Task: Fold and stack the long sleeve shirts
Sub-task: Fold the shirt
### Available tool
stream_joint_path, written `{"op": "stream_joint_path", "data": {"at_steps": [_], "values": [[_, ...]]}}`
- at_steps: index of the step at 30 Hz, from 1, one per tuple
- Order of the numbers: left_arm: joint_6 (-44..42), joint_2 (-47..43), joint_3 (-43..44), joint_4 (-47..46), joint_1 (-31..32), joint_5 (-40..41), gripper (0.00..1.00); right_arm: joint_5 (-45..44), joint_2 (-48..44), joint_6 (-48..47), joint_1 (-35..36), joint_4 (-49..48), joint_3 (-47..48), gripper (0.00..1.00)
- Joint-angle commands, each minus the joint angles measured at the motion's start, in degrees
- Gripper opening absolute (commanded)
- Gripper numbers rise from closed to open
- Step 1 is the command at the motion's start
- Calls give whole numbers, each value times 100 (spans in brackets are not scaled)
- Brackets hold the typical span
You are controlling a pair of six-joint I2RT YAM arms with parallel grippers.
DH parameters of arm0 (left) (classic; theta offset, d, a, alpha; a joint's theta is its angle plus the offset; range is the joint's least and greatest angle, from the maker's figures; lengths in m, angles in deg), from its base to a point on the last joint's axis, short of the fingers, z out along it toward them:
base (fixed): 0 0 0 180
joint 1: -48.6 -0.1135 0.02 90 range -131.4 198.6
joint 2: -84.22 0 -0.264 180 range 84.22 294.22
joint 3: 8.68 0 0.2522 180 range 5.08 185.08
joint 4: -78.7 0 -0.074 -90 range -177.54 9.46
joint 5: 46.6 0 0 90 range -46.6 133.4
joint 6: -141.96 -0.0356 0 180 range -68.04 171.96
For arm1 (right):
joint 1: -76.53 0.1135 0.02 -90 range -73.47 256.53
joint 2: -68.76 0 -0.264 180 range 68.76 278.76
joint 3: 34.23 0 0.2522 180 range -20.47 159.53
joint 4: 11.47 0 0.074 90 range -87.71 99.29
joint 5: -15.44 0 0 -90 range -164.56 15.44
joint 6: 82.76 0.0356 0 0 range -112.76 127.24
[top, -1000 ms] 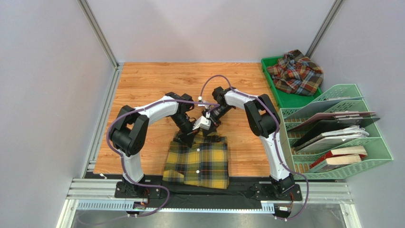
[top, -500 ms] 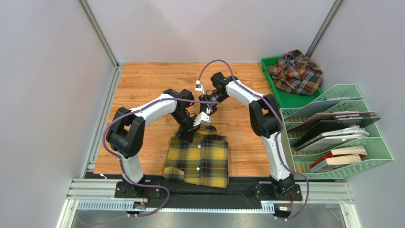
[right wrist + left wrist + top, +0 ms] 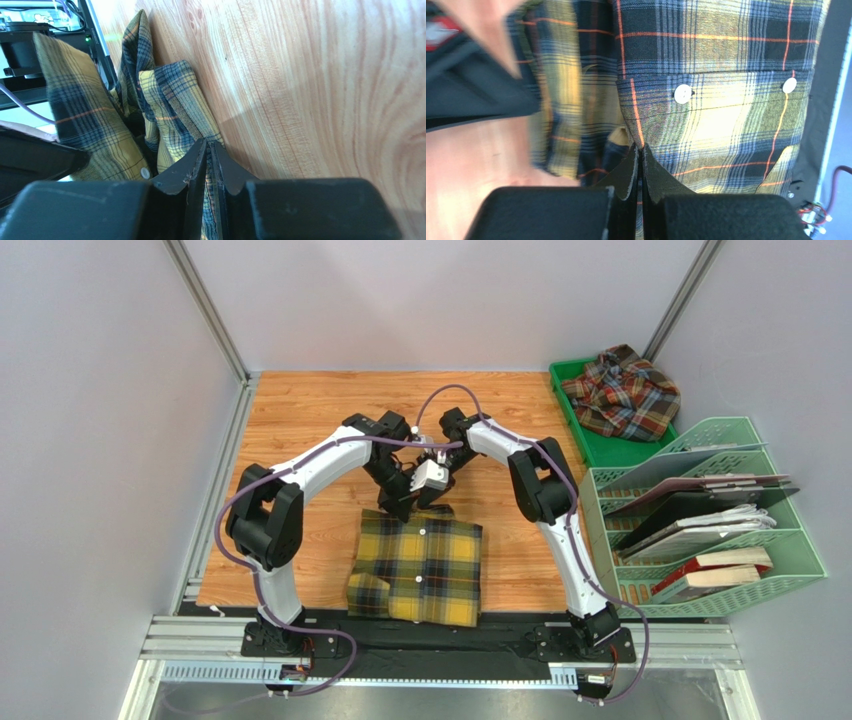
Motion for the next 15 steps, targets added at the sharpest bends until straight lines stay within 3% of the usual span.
{"op": "stream_joint_path", "data": {"at_steps": [1,10,15], "values": [[43,305,574,-108,-221,107,0,-195,-64,-257,36,84,-41,18],[-89,938,1207,-160,-450,388,0,-178,-117,-556,27,252,-15,18],[209,1113,1225,-660,-450,493,0,-230,-117,-653,-8,296,29,18]]}}
